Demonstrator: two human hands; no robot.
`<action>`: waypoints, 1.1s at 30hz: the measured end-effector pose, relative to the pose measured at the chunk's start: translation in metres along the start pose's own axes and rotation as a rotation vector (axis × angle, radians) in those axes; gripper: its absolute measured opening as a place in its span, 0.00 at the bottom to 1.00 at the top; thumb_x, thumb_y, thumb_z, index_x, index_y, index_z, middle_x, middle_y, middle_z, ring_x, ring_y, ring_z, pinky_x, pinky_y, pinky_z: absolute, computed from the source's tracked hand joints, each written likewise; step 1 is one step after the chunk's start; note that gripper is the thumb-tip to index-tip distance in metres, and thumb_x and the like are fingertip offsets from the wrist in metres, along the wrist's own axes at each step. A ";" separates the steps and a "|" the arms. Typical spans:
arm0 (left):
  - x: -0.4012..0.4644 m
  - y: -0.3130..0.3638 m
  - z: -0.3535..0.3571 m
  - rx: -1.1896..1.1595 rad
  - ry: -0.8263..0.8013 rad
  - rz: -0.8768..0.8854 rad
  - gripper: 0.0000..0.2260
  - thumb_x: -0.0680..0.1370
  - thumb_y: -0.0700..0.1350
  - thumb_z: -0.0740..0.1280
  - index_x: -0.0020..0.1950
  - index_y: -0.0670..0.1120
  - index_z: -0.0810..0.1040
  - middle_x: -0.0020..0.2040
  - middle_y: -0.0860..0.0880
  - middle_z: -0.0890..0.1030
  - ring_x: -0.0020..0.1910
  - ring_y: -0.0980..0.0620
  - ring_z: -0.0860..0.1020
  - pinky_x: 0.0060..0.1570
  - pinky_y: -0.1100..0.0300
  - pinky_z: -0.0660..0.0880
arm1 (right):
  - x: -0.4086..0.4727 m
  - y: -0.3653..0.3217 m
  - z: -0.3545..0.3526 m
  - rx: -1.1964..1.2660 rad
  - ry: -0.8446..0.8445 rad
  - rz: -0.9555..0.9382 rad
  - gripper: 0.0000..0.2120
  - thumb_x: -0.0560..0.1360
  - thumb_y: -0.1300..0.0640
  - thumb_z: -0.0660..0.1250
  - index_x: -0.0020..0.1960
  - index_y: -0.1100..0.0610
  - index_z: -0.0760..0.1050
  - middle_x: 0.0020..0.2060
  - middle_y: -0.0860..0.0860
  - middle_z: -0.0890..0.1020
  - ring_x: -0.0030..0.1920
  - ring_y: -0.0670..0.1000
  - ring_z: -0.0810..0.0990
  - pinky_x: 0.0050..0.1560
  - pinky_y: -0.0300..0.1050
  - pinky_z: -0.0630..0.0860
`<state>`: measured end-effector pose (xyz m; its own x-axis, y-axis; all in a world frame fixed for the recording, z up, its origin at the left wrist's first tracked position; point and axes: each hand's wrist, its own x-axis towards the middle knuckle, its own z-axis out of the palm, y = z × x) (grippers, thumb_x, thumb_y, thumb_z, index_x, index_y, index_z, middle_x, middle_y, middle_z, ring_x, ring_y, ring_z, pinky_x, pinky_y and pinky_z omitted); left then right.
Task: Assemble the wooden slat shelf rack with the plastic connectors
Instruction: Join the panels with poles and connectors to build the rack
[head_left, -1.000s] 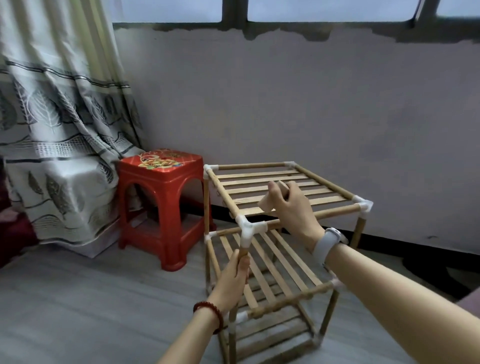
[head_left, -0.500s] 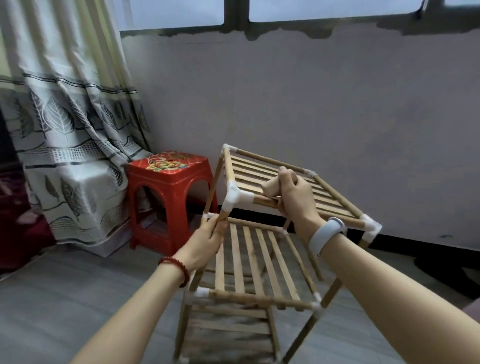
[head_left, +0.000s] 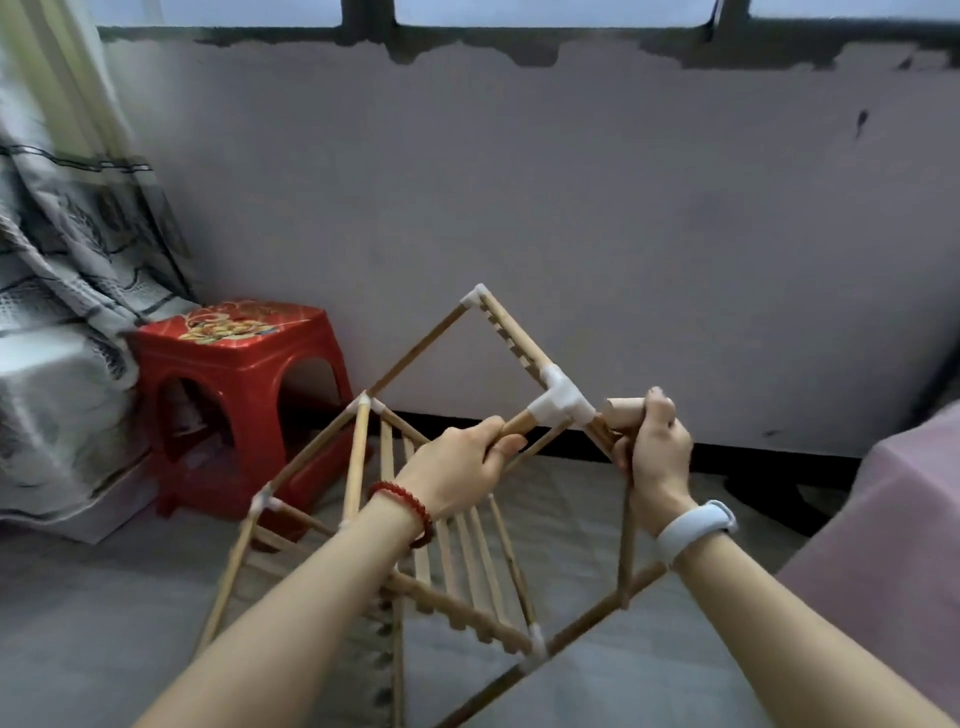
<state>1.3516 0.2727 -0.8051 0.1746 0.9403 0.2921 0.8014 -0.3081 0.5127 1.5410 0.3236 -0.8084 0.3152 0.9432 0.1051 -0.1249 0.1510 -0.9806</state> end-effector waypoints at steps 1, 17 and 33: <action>0.005 0.007 0.008 0.023 -0.009 0.010 0.10 0.81 0.55 0.54 0.47 0.52 0.70 0.31 0.53 0.74 0.28 0.54 0.73 0.30 0.60 0.68 | 0.004 0.005 -0.011 -0.002 0.037 0.012 0.24 0.80 0.46 0.52 0.50 0.66 0.76 0.29 0.58 0.74 0.18 0.45 0.66 0.23 0.37 0.65; -0.003 0.012 0.203 0.439 -0.391 0.247 0.18 0.80 0.61 0.51 0.53 0.51 0.74 0.44 0.50 0.80 0.42 0.50 0.79 0.36 0.59 0.65 | -0.027 0.177 -0.150 0.087 0.256 0.542 0.15 0.81 0.50 0.54 0.42 0.59 0.71 0.19 0.48 0.69 0.16 0.43 0.64 0.17 0.33 0.61; -0.009 0.000 0.223 0.411 -0.414 0.202 0.18 0.79 0.64 0.50 0.44 0.53 0.71 0.35 0.55 0.74 0.32 0.56 0.72 0.27 0.64 0.60 | -0.013 0.151 -0.186 -0.563 -0.011 0.111 0.16 0.75 0.45 0.63 0.44 0.59 0.72 0.34 0.55 0.78 0.32 0.52 0.76 0.38 0.50 0.74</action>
<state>1.4774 0.2964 -0.9878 0.4876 0.8726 -0.0287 0.8698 -0.4826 0.1027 1.6929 0.2796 -0.9887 0.3187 0.9478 -0.0048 0.3648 -0.1273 -0.9223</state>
